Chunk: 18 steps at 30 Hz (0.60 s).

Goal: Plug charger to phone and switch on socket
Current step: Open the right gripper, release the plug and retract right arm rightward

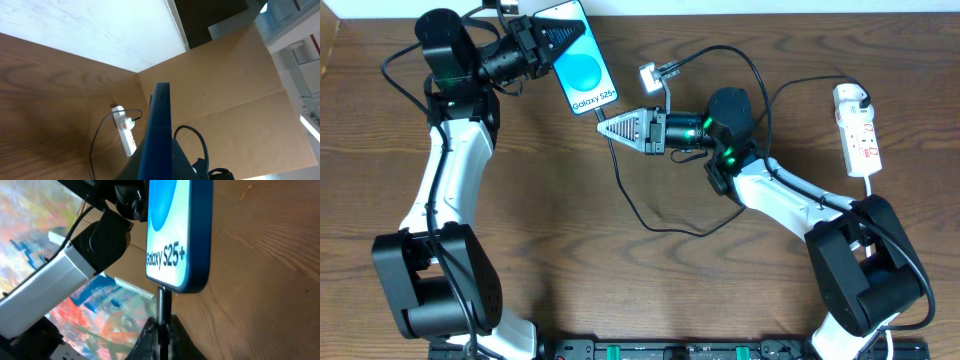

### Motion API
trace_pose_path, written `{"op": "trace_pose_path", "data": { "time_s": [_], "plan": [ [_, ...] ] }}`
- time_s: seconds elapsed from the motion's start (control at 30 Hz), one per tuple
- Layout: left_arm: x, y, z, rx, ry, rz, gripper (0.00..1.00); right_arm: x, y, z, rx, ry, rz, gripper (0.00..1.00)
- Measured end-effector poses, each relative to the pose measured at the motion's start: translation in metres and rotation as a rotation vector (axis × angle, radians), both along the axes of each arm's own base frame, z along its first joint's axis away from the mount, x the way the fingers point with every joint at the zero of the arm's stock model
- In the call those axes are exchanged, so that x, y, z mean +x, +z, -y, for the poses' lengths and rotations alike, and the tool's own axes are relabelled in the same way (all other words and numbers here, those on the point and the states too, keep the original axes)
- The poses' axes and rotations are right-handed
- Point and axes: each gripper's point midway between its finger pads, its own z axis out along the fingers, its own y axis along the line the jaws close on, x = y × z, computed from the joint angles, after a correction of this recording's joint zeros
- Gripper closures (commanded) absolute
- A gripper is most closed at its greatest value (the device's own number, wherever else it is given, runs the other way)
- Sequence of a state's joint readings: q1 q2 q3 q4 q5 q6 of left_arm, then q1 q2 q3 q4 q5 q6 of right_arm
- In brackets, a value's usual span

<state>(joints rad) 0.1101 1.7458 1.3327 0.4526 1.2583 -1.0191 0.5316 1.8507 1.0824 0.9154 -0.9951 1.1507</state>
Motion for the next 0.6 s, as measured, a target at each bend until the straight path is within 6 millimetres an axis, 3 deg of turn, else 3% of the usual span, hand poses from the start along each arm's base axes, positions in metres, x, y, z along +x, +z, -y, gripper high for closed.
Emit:
{"op": "trace_pose_path", "data": {
  "time_s": [0.07, 0.1, 0.23, 0.43, 0.5, 0.6],
  "plan": [
    [-0.008, -0.001, 0.007, -0.001, -0.057, -0.003, 0.93, 0.011, 0.004, 0.002, 0.015, -0.059, 0.008, 0.09],
    [-0.012, -0.001, 0.011, 0.000, -0.080, -0.001, 0.93, 0.015, 0.004, 0.004, 0.016, -0.077, 0.000, 0.01],
    [-0.015, -0.001, 0.006, 0.003, -0.094, 0.011, 0.93, 0.016, 0.004, 0.005, 0.017, -0.082, 0.004, 0.01],
    [-0.009, -0.001, -0.037, 0.004, -0.020, 0.014, 0.93, 0.016, 0.001, 0.007, 0.007, -0.076, -0.003, 0.01],
    [-0.009, 0.000, -0.045, 0.004, -0.011, 0.015, 0.93, 0.022, -0.009, 0.011, -0.028, -0.087, -0.041, 0.01],
    [-0.010, 0.000, -0.056, 0.003, -0.002, 0.014, 0.93, 0.031, -0.043, 0.020, -0.134, -0.111, -0.171, 0.01]
  ]
}}
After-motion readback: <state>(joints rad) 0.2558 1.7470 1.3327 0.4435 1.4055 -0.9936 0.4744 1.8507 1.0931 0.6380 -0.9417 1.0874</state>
